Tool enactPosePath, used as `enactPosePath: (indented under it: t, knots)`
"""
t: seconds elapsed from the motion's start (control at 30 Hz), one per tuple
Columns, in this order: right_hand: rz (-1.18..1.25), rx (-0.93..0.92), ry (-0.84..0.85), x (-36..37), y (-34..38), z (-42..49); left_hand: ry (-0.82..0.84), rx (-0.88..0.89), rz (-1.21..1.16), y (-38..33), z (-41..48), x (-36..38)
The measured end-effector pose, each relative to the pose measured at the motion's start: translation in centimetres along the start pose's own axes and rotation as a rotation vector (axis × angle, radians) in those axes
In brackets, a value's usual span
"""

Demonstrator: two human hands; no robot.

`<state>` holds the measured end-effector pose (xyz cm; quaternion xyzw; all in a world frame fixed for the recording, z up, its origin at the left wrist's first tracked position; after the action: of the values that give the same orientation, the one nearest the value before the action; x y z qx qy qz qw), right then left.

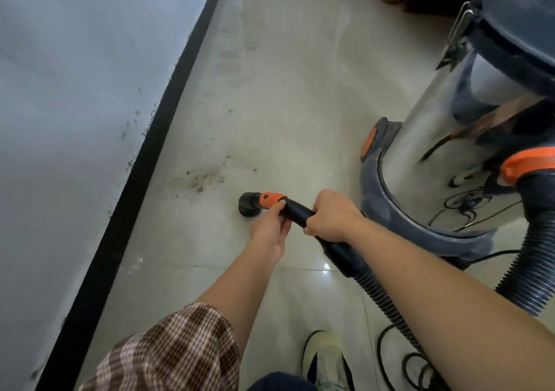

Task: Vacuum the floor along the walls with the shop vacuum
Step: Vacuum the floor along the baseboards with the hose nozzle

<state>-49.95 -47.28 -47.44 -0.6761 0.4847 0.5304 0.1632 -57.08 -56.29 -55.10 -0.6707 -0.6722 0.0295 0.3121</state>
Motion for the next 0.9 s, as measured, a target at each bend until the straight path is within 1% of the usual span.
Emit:
enactPosePath:
  t: [0.17, 0.5, 0.63, 0.9]
  knots:
    - [0.065, 0.007, 0.045, -0.2, 1.0, 4.4, -0.093, 0.018, -0.032, -2.2, 3.0, 1.8]
    - [0.176, 0.02, 0.173, 0.0, 2.7, 8.9, -0.315, -0.006, -0.01, -5.5, 5.5, 3.5]
    - [0.199, 0.013, 0.202, 0.1, 3.3, 9.6, -0.343, -0.022, 0.031, -6.5, 5.9, 3.1]
    - [0.172, -0.049, 0.216, -0.1, 4.4, 10.3, -0.37, -0.068, 0.169, -8.6, 7.0, 2.5]
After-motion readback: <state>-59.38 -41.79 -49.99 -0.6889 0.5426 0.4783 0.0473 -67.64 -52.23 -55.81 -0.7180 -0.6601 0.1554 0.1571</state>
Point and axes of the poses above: each hand's wrist, its own z-axis towards the middle knuckle, its own x-axis out of the palm, y = z × x, the point moved 5 cm from there along z, towards the middle knuckle, and after that the axes turned 7 degrees about -y, right-handed, at the moved point
